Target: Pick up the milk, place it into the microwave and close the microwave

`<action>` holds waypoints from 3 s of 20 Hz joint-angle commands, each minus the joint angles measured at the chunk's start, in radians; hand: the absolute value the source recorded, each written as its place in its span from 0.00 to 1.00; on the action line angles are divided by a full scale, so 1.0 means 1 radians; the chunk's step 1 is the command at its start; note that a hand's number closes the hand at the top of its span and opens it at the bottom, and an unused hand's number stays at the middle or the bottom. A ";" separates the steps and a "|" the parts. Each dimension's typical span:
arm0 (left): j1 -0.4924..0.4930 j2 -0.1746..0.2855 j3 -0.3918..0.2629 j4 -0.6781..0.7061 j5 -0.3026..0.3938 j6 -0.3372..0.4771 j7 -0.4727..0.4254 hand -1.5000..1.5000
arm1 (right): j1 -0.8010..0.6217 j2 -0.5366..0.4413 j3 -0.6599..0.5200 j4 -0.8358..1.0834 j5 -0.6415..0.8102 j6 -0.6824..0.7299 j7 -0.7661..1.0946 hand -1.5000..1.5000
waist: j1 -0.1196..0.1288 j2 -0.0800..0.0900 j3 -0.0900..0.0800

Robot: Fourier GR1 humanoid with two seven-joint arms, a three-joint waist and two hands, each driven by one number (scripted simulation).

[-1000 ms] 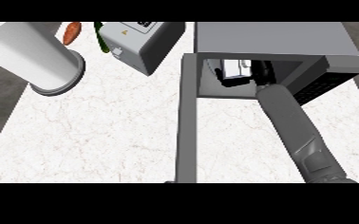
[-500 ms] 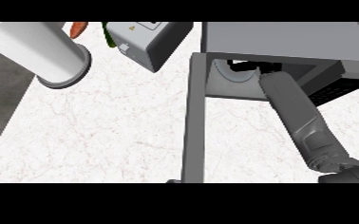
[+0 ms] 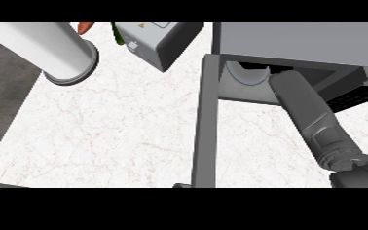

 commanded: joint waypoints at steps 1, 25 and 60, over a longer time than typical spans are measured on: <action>-0.042 0.002 -0.016 0.014 -0.024 0.014 0.013 0.00 | -0.013 -0.008 -0.013 0.032 -0.010 0.083 -0.029 0.00 | -0.006 0.001 0.001; 0.062 -0.087 -0.243 -0.175 -0.158 -0.015 0.030 0.00 | 0.123 0.048 -0.127 -0.034 -0.148 0.461 -0.286 0.00 | -0.094 -0.050 -0.003; -0.598 -0.083 -0.742 0.277 -0.639 0.180 0.284 1.00 | 1.335 0.049 0.040 -1.377 -0.283 0.718 -0.120 0.00 | -0.141 -0.050 -0.005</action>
